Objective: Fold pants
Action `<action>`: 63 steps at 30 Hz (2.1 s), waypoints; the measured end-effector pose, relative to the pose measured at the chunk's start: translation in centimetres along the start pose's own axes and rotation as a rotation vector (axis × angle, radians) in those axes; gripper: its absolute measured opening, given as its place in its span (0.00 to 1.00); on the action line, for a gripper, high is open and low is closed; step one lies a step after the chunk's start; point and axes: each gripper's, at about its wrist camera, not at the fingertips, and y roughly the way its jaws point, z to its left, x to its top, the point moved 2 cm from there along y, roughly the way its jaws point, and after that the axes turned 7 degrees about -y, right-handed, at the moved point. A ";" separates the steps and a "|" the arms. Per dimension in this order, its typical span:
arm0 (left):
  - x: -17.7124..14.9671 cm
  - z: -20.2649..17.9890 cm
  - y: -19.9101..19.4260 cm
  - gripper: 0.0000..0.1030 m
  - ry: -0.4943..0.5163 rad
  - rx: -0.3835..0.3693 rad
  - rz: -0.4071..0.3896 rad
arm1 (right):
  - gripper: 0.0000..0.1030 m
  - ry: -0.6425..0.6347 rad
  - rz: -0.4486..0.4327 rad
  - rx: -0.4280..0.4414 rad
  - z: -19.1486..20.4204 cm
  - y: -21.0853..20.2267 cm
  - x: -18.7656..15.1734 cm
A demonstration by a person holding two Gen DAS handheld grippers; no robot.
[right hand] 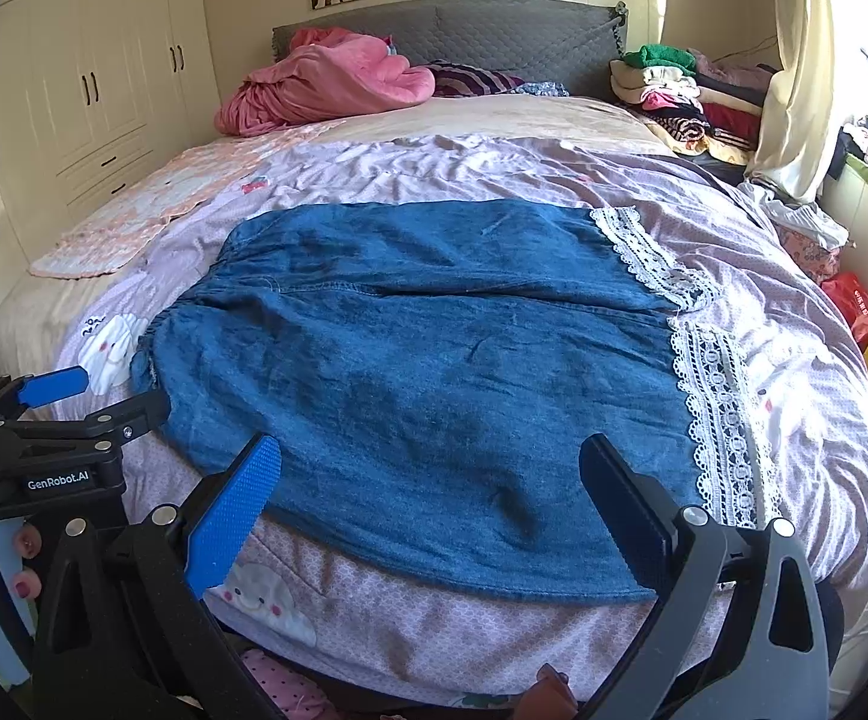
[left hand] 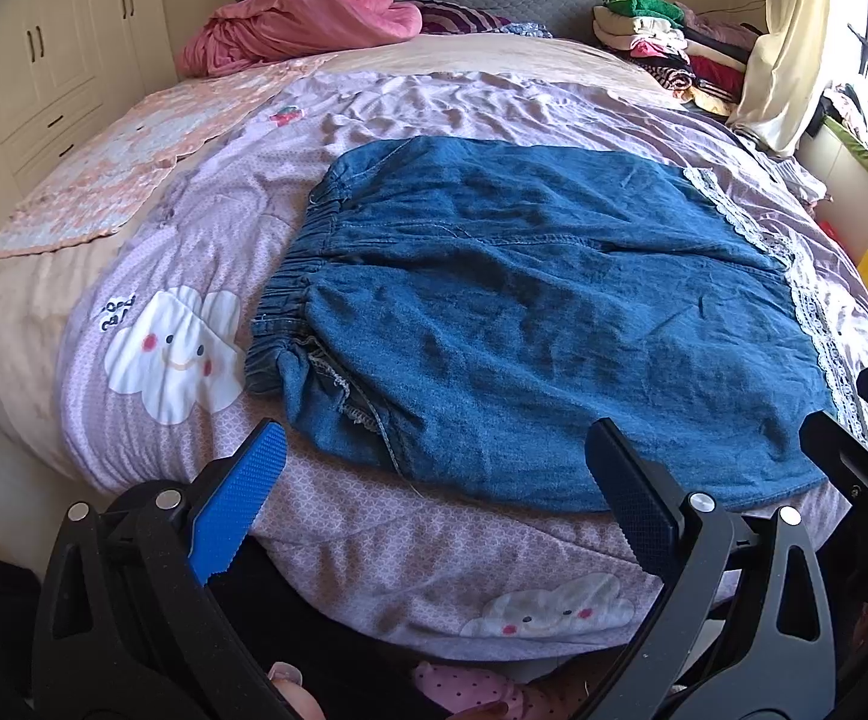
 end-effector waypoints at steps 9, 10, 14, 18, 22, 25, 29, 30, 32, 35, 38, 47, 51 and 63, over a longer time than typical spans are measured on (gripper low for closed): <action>0.3 -0.1 0.4 0.91 0.005 0.007 0.007 | 0.96 -0.004 0.008 0.018 -0.2 0.7 0.5; 0.4 -0.1 0.5 0.91 0.005 0.007 0.009 | 0.96 -0.005 0.011 0.018 -0.2 0.8 0.6; 1.3 0.2 1.1 0.91 -0.002 0.006 0.014 | 0.96 -0.014 0.016 0.034 -0.4 1.5 1.5; 2.6 0.9 1.9 0.91 -0.012 0.019 0.011 | 0.96 -0.028 0.023 0.046 -0.6 2.5 2.9; 4.1 1.6 3.0 0.91 -0.022 0.033 0.014 | 0.96 -0.042 0.025 0.058 -0.6 3.8 4.6; 5.5 1.9 3.9 0.91 -0.022 0.041 0.009 | 0.96 -0.058 0.031 0.076 -0.6 5.2 6.4; 7.7 2.4 6.0 0.91 -0.016 0.034 0.029 | 0.96 -0.066 0.049 0.117 -1.1 7.6 9.0; 8.1 2.5 6.4 0.91 -0.016 0.035 0.032 | 0.96 -0.070 0.053 0.117 -1.1 8.1 9.6; 9.5 3.2 7.6 0.91 -0.019 0.043 0.040 | 0.96 -0.084 0.055 0.122 -1.4 9.3 10.8; 11.6 4.5 9.6 0.91 -0.036 0.042 0.055 | 0.96 -0.086 0.071 0.130 -1.8 11.5 12.7; 13.3 5.6 11.6 0.91 -0.035 0.062 0.060 | 0.96 -0.115 0.092 0.134 -2.0 14.1 14.6; 17.4 8.5 17.0 0.91 -0.043 -0.024 0.100 | 0.96 -0.204 0.144 0.162 -1.4 20.7 18.6; 18.2 8.1 19.0 0.86 -0.014 -0.084 0.137 | 0.96 -0.241 0.172 0.187 -1.0 23.7 19.8; 18.9 5.5 20.9 0.07 0.098 -0.205 0.146 | 0.96 -0.361 0.217 0.274 1.6 29.3 21.8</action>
